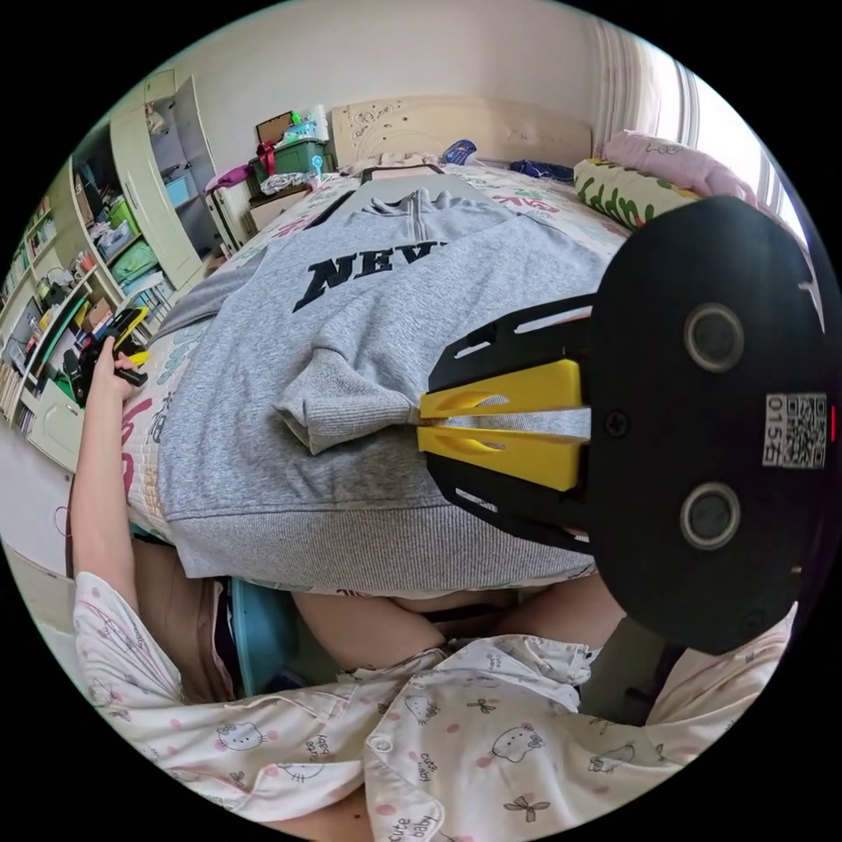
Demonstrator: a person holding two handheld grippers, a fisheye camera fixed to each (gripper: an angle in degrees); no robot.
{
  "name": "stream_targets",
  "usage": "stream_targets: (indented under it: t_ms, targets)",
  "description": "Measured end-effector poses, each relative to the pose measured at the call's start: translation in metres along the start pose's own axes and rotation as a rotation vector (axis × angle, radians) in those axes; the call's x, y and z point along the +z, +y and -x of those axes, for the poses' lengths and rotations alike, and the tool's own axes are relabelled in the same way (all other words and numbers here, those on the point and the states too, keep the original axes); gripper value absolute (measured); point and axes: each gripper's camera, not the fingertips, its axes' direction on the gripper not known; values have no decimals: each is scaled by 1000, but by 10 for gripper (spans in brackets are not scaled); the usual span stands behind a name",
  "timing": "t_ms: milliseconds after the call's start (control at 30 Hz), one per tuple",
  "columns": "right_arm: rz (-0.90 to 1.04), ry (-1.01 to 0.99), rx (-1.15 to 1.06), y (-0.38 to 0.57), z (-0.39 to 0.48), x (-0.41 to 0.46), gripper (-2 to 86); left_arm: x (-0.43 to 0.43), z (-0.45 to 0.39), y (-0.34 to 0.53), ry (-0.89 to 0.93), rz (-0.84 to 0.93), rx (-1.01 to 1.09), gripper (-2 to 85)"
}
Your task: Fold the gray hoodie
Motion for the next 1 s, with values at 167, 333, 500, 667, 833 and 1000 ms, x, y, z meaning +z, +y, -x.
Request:
stream_targets:
  t_ms: [167, 333, 500, 667, 833, 1000]
  targets:
    - [30, 16, 2, -23, 6, 14, -2, 22, 37, -22, 73, -16, -134, 141]
    - [54, 43, -3, -43, 8, 21, 4, 35, 55, -5, 82, -31, -162, 70]
    - [10, 7, 61, -49, -8, 10, 40, 23, 16, 56, 22, -156, 81, 18]
    - [-210, -189, 192, -26, -59, -51, 64, -3, -138, 239, -24, -384, 929, 2]
    - [-353, -170, 379, -17, -118, -83, 60, 30, -183, 570, 92, -286, 2104, 6]
    - [-340, -15, 506, -36, -162, -76, 62, 81, -129, 708, 40, -158, 2361, 7]
